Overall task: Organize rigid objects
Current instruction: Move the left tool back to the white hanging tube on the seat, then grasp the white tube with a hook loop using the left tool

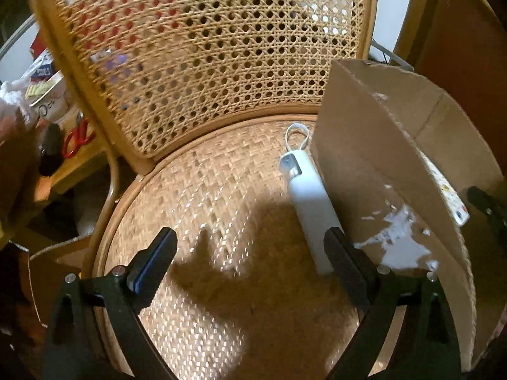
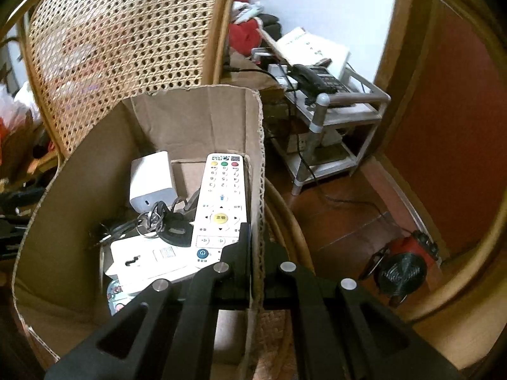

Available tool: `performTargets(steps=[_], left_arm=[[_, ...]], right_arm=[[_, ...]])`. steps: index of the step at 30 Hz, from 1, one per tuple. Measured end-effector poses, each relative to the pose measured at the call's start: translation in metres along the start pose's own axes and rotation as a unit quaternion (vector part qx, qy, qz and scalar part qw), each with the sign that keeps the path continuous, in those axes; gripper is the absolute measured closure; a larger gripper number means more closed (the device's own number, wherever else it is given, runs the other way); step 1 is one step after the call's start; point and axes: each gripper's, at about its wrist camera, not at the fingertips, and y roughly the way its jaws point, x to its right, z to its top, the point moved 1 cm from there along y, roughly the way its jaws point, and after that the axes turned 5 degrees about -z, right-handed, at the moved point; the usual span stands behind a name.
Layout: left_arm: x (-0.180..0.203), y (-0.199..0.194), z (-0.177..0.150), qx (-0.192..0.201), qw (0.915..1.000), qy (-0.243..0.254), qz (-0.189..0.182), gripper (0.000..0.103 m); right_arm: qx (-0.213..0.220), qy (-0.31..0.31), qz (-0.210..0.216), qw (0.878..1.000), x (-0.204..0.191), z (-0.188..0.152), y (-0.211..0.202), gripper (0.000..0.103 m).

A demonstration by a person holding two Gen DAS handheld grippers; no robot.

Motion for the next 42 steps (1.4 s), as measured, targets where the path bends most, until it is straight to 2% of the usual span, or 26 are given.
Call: performTargets(steps=[2, 8, 15, 22, 27, 31, 38, 42], left_arm=[[-0.001, 0.006, 0.006, -0.003, 1.0000, 0.007, 0.004, 0.010], [0.000, 0.028, 0.022, -0.020, 0.9994, 0.020, -0.019, 0.010], [-0.001, 0.048, 0.042, -0.025, 0.9988, -0.012, -0.039, 0.010], [-0.007, 0.078, 0.055, -0.063, 0.9951, -0.037, -0.067, 0.010], [-0.007, 0.085, 0.057, -0.070, 0.9963, -0.028, -0.042, 0.012], [0.003, 0.086, 0.054, -0.068, 0.9977, 0.000, -0.008, 0.012], [-0.001, 0.081, 0.047, -0.066, 0.9977, 0.005, -0.010, 0.007], [-0.003, 0.072, 0.038, -0.061, 0.9975, 0.026, -0.022, 0.006]], right_arm=[[0.004, 0.002, -0.011, 1.000, -0.001, -0.002, -0.003, 0.098], [0.007, 0.013, -0.027, 1.000, -0.001, -0.010, -0.011, 0.098], [0.006, 0.018, -0.028, 0.999, 0.001, -0.011, -0.012, 0.098], [0.007, 0.017, -0.030, 0.999, 0.002, -0.010, -0.012, 0.098], [0.007, 0.013, -0.031, 0.999, 0.001, -0.011, -0.013, 0.097], [0.008, 0.008, -0.032, 0.999, -0.001, -0.011, -0.015, 0.097], [0.006, 0.004, -0.030, 1.000, 0.000, -0.010, -0.014, 0.097], [0.002, -0.012, -0.029, 1.000, -0.003, -0.007, -0.011, 0.097]])
